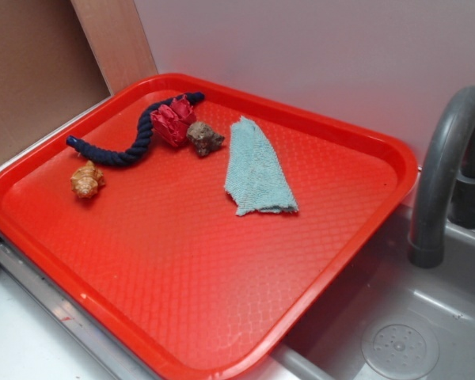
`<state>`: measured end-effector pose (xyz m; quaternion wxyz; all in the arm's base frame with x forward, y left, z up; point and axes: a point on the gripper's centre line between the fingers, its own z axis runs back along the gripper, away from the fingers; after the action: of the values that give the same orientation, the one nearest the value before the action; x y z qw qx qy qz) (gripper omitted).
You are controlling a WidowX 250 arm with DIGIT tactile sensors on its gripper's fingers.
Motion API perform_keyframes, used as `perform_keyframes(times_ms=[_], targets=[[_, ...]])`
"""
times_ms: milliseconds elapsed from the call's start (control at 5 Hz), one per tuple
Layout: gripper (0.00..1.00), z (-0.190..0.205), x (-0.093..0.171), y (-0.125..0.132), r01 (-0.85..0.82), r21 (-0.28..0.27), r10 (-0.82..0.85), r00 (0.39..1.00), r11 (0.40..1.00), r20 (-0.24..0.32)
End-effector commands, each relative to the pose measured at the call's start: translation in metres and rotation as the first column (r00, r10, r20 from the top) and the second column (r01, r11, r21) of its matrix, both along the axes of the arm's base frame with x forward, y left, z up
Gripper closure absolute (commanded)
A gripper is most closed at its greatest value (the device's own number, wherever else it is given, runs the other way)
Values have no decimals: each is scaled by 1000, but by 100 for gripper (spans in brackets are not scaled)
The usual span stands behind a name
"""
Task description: Grab the blue rope.
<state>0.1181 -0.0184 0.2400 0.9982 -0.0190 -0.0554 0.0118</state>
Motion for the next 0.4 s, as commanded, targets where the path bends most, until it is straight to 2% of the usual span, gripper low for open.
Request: perform_keyframes(times_ms=[0, 200], targets=[[0, -10, 53, -10, -122, -55, 125, 991, 991, 46], [0, -33, 83, -20, -117, -59, 119, 992, 991, 46]])
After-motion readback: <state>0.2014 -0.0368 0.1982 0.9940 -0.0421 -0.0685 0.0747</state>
